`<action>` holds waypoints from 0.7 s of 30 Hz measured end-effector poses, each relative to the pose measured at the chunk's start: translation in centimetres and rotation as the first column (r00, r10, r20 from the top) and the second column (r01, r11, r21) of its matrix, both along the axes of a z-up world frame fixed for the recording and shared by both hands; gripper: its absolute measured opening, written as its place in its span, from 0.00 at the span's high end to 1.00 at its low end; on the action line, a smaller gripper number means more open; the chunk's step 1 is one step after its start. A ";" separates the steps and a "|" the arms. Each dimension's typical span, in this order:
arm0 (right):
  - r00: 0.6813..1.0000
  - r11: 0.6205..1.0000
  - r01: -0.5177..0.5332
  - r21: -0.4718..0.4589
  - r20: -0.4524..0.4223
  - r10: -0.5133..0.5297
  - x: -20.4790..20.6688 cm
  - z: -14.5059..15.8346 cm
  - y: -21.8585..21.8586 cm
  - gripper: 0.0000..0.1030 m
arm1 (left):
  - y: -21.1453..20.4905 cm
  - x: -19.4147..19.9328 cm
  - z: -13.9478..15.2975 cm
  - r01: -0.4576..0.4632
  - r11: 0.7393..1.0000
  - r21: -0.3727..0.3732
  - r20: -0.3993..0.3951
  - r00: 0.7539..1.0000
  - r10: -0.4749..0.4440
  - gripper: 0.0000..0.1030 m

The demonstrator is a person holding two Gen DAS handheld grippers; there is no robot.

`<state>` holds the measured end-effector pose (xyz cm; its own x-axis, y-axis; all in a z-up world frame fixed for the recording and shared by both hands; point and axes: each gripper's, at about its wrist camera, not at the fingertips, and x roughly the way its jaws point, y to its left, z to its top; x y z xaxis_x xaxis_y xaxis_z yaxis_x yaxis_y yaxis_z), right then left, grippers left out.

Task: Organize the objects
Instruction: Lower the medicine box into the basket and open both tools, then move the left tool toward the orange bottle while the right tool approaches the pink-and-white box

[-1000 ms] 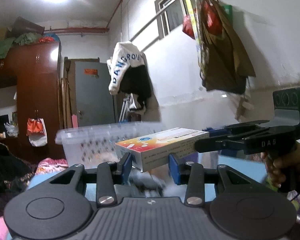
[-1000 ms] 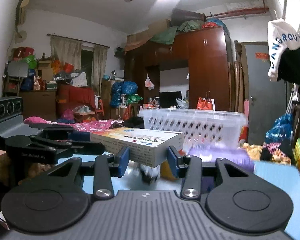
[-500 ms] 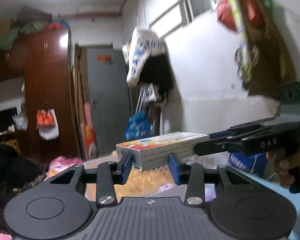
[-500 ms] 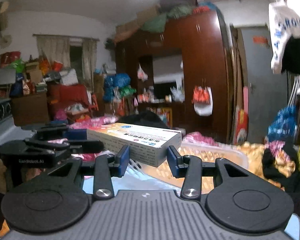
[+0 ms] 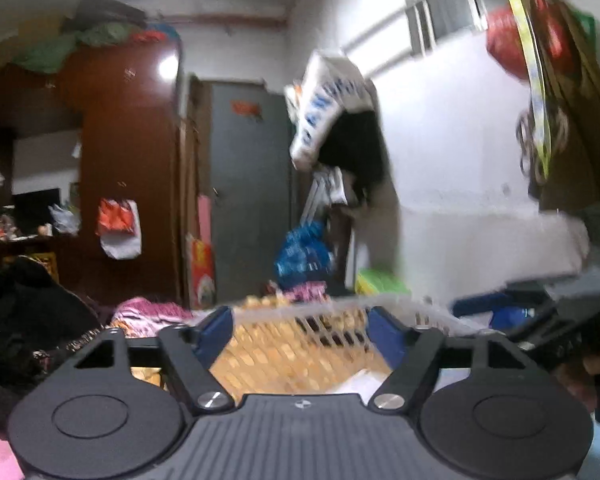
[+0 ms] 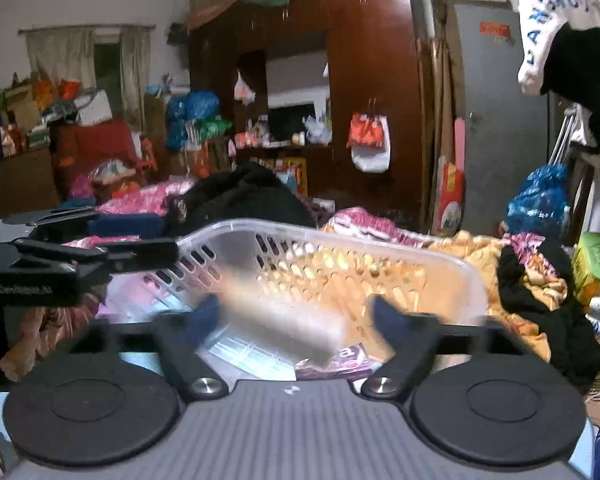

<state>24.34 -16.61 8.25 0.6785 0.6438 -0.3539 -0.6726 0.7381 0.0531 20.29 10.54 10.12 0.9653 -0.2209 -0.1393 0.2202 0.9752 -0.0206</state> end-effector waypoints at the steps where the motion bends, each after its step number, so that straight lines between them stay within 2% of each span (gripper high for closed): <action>1: 1.000 1.000 0.013 0.008 0.022 -0.013 -0.9 0.1 -0.8 0.00 | 0.3 -0.9 0.2 0.001 1.000 -0.022 0.004 1.000 -0.001 0.21; 2: 0.999 1.000 0.028 0.014 0.029 -0.028 -0.9 0.5 -1.3 0.00 | 0.4 -1.9 0.0 0.007 0.999 -0.041 0.002 1.000 -0.007 0.19; 4: 0.997 0.996 0.076 0.057 -0.008 -0.075 -2.3 0.2 -3.6 0.00 | 0.4 -4.4 -0.9 0.026 0.998 -0.058 -0.009 1.000 -0.026 0.18; 7: 0.987 0.983 0.151 0.106 -0.066 -0.145 -4.7 -1.1 -7.4 0.00 | -0.2 -8.1 -3.5 0.010 0.999 -0.037 -0.031 0.999 -0.011 0.17; 10: 0.978 0.967 0.206 0.151 -0.013 -0.206 -9.1 -3.6 -11.3 0.00 | -0.5 -10.8 -6.3 0.016 1.000 -0.017 -0.069 0.997 -0.017 0.17; 13: 0.965 0.941 0.255 0.221 -0.002 -0.261 -12.5 -6.2 -14.1 0.00 | -0.3 -11.4 -8.3 0.034 0.998 -0.045 -0.103 0.994 -0.039 0.17; 16: 0.974 0.924 0.226 0.308 -0.037 -0.225 -14.7 -8.5 -15.5 0.00 | -0.5 -10.8 -9.4 0.046 0.998 -0.030 -0.127 0.991 -0.049 0.17; 17: 0.977 0.927 0.208 0.313 -0.028 -0.210 -15.3 -8.9 -15.2 0.00 | -0.6 -10.7 -9.7 0.043 0.999 -0.031 -0.133 0.990 -0.047 0.17; 21: 0.978 0.961 0.179 0.210 0.067 -0.196 -15.9 -8.2 -11.9 0.00 | -0.1 -10.7 -10.8 0.052 0.998 -0.046 -0.155 0.986 -0.058 0.17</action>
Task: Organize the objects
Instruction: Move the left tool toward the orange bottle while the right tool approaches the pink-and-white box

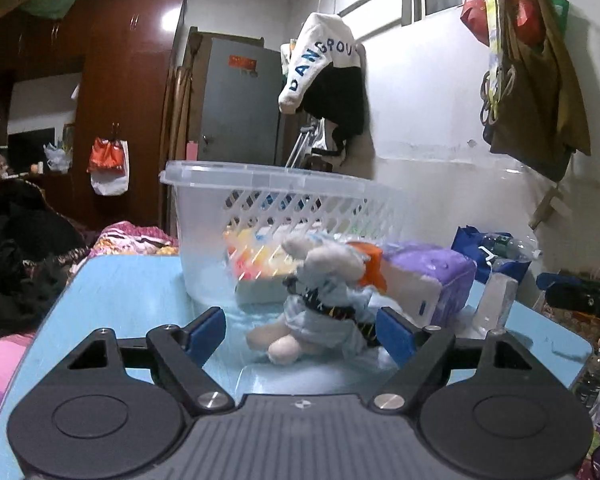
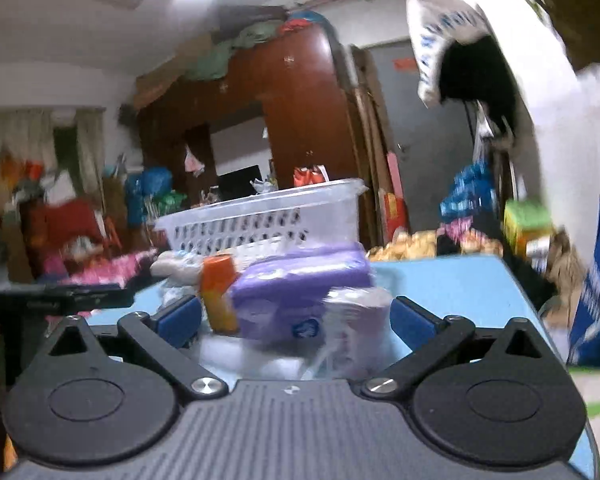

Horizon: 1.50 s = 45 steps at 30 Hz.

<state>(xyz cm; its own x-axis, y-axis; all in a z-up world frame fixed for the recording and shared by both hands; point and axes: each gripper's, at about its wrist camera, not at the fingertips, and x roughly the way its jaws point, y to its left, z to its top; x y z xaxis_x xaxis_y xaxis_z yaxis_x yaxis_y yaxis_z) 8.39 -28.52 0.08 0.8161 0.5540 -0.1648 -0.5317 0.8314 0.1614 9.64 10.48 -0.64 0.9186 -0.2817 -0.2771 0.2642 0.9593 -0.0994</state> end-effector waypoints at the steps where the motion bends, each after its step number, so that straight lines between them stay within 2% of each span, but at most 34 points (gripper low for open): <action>1: 1.000 1.000 -0.008 -0.014 0.009 0.008 0.0 0.1 0.6 0.00 | 0.2 -0.1 -0.1 -0.004 1.000 0.000 0.000 1.000 0.004 0.17; 6: 1.000 1.000 0.027 -0.006 -0.002 -0.027 0.4 -0.5 -0.2 0.00 | 0.7 -1.0 -0.4 0.000 1.000 -0.030 0.015 1.000 0.001 0.17; 14: 0.997 0.997 0.073 0.000 -0.039 -0.073 1.0 -1.0 -1.8 0.00 | -1.8 -1.7 -0.2 0.032 0.999 0.038 0.034 0.999 -0.033 0.17; 30: 0.997 0.997 0.072 -0.012 -0.025 -0.072 0.7 -1.1 -1.6 0.00 | -0.9 -1.1 -0.4 0.006 1.000 -0.026 0.015 1.000 -0.006 0.17; 33: 0.997 0.998 0.069 -0.014 -0.022 -0.069 0.7 -1.1 -1.7 0.00 | -1.3 -1.3 0.1 0.013 0.999 -0.051 0.030 0.999 -0.012 0.18; 35: 0.997 0.997 0.069 -0.020 -0.019 -0.070 0.8 -1.1 -1.6 0.00 | -2.3 -1.3 0.9 0.025 0.999 -0.039 0.046 0.999 -0.023 0.18; 42: 0.998 0.998 0.063 -0.021 -0.029 -0.063 1.1 -1.4 -1.5 0.07 | -5.6 -0.9 2.3 0.050 0.999 -0.005 0.088 0.995 -0.049 0.19; 45: 0.998 0.998 0.061 -0.020 -0.023 -0.062 1.1 -1.4 -1.5 0.17 | -5.1 -0.2 2.3 0.015 0.999 -0.034 0.069 0.998 -0.013 0.22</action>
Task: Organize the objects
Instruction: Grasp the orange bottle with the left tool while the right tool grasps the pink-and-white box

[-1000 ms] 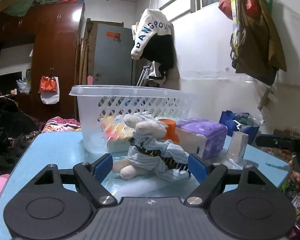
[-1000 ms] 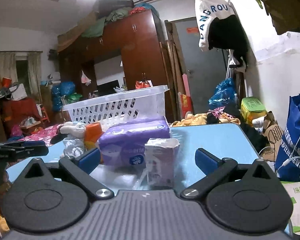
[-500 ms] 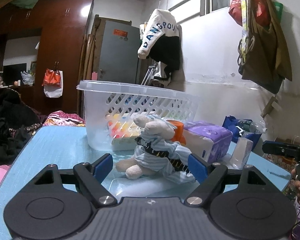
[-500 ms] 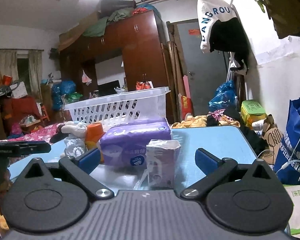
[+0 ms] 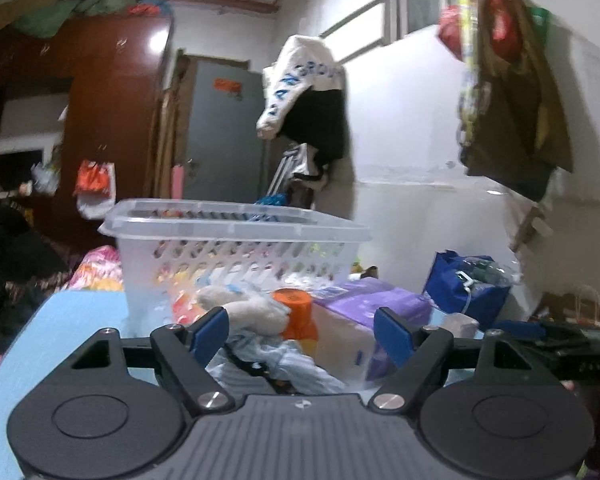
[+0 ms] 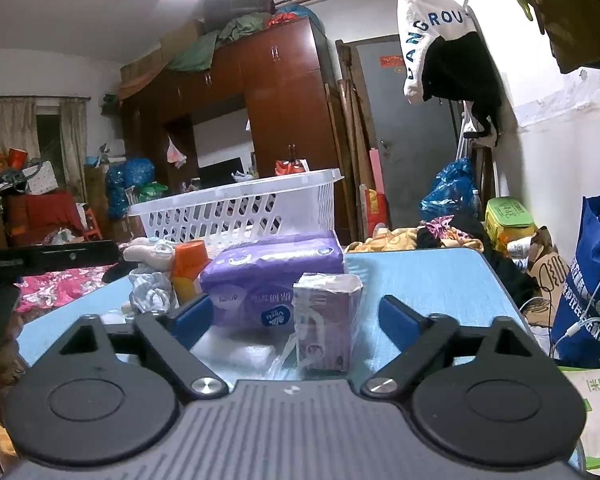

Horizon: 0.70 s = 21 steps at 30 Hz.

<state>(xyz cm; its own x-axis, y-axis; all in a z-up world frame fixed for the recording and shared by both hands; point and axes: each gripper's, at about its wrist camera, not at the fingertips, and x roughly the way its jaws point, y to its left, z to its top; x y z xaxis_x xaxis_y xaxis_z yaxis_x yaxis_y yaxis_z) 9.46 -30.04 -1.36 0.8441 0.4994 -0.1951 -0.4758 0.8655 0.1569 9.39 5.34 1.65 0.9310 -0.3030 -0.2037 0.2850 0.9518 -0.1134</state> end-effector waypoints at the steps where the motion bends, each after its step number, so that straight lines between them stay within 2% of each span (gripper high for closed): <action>1: 1.000 1.000 -0.001 -0.004 -0.001 0.001 0.1 0.0 0.0 0.20 | 0.1 0.1 0.1 0.009 1.000 -0.010 -0.001 1.000 -0.009 0.28; 2: 1.000 1.000 -0.001 -0.009 -0.003 0.001 0.2 -0.1 0.1 0.22 | 0.0 0.1 0.2 0.020 1.000 -0.003 0.005 1.000 -0.020 0.32; 5: 1.000 1.000 0.001 -0.010 -0.011 -0.001 0.5 -0.2 0.3 0.25 | -1.8 0.0 0.2 0.034 0.998 0.054 0.017 0.999 -0.035 0.32; 9: 1.000 1.000 -0.004 -0.013 -0.018 0.003 0.7 -0.4 0.3 0.26 | -4.0 1.8 -0.3 0.074 0.993 0.095 -0.033 0.997 -0.071 0.33; 11: 1.000 1.000 -0.006 -0.019 -0.019 0.005 0.7 -0.4 0.4 0.26 | -4.3 3.3 -0.8 0.052 0.993 0.103 -0.078 0.996 -0.044 0.35; 15: 1.000 0.999 -0.009 -0.031 -0.028 0.008 1.1 -0.6 0.6 0.26 | -3.0 5.8 -1.2 -0.011 0.998 0.064 -0.131 0.991 0.020 0.36; 19: 0.999 0.999 -0.011 -0.052 -0.037 0.009 1.4 -0.9 1.2 0.26 | -3.2 7.0 -1.1 -0.085 0.990 0.113 -0.146 0.984 0.101 0.36; 21: 0.999 0.998 -0.012 -0.064 -0.040 0.009 1.6 -1.0 1.4 0.26 | -3.5 7.5 -0.9 -0.073 0.990 0.118 -0.151 0.984 0.091 0.36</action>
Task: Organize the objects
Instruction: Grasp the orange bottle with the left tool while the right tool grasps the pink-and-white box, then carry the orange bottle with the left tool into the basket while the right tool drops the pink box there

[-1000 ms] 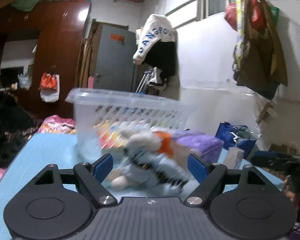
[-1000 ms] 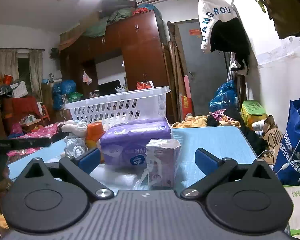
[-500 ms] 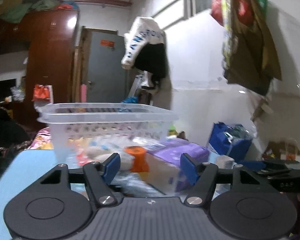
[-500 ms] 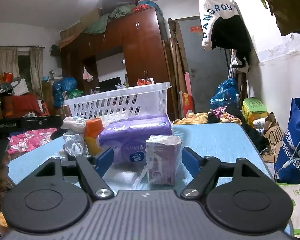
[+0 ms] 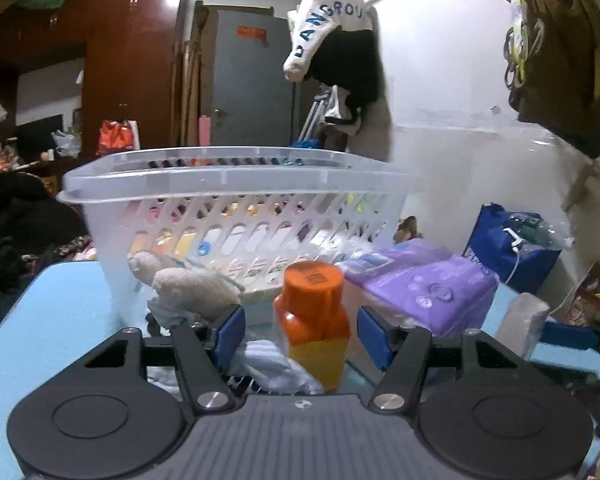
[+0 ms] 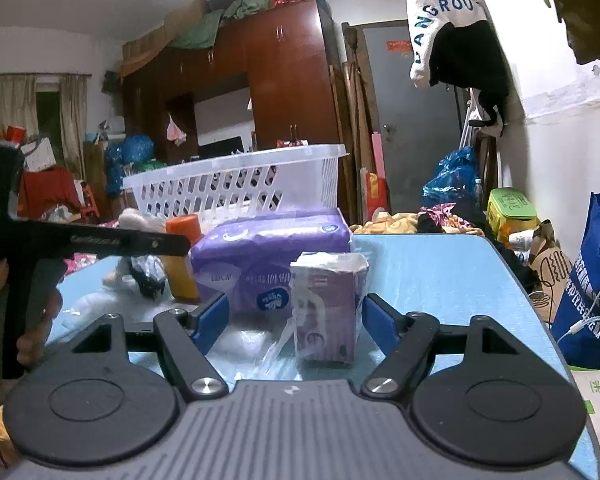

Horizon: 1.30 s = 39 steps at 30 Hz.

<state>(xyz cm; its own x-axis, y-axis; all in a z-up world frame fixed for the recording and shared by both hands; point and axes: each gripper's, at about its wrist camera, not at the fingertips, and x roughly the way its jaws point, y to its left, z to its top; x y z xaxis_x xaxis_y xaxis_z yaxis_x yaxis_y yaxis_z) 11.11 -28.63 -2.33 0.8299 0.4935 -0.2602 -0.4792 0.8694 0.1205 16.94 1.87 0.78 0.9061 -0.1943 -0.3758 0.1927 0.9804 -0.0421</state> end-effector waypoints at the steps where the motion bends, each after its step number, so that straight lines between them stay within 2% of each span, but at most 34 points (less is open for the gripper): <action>1: 1.000 1.000 0.000 -0.005 -0.001 0.000 0.1 0.0 0.1 0.26 | -0.3 0.3 0.0 -0.004 1.000 0.017 -0.001 1.000 0.004 0.36; 4: 1.000 0.999 0.015 -0.033 -0.002 -0.015 0.3 -0.2 0.6 0.27 | -1.4 1.3 -0.3 -0.021 0.998 0.057 -0.024 0.999 0.022 0.36; 6: 1.000 0.999 0.026 -0.045 -0.005 -0.026 0.4 -0.1 0.7 0.32 | -1.5 1.5 -0.4 -0.031 0.998 0.062 -0.046 0.998 0.034 0.40; 8: 0.999 0.997 0.041 -0.067 -0.006 -0.042 0.3 -0.2 0.8 0.41 | -1.2 1.5 -0.4 -0.026 0.998 0.050 -0.054 0.998 0.029 0.50; 10: 0.998 0.994 0.066 -0.091 -0.010 -0.067 0.3 -0.2 0.8 0.48 | -1.0 1.6 -0.5 -0.023 0.998 0.053 -0.061 0.998 0.026 0.51; 14: 0.996 0.990 0.072 -0.120 -0.043 -0.077 1.2 0.1 0.9 0.44 | -1.9 2.1 -0.9 -0.018 0.992 0.127 -0.102 0.994 0.031 0.51; 17: 0.995 0.988 0.072 -0.137 -0.058 -0.081 1.7 0.3 1.2 0.46 | -1.6 2.0 -0.9 -0.019 0.993 0.117 -0.102 0.994 0.031 0.54; 20: 0.995 0.989 0.073 -0.128 -0.059 -0.081 1.5 0.3 0.9 0.59 | -0.9 1.3 -0.7 -0.039 0.997 0.068 -0.057 0.997 0.043 0.56; 24: 0.996 0.992 0.067 -0.104 -0.043 -0.072 1.0 0.5 0.3 0.60 | -0.4 -0.1 -0.2 -0.029 0.999 0.041 0.006 1.000 0.028 0.56; 29: 0.997 0.995 0.073 -0.071 0.004 -0.073 -0.1 1.6 -0.4 0.60 | 0.6 -2.4 2.0 0.061 0.996 -0.064 0.104 0.993 -0.054 0.56; 34: 0.996 0.997 0.073 -0.025 0.043 -0.072 -0.5 3.4 -1.1 0.60 | 1.5 -4.1 4.9 0.084 0.993 -0.084 0.183 0.981 -0.068 0.56; 39: 0.997 0.997 0.071 -0.016 0.030 -0.071 0.3 3.4 -1.3 0.60 | 1.5 -4.2 5.2 0.081 0.993 -0.081 0.192 0.979 -0.064 0.56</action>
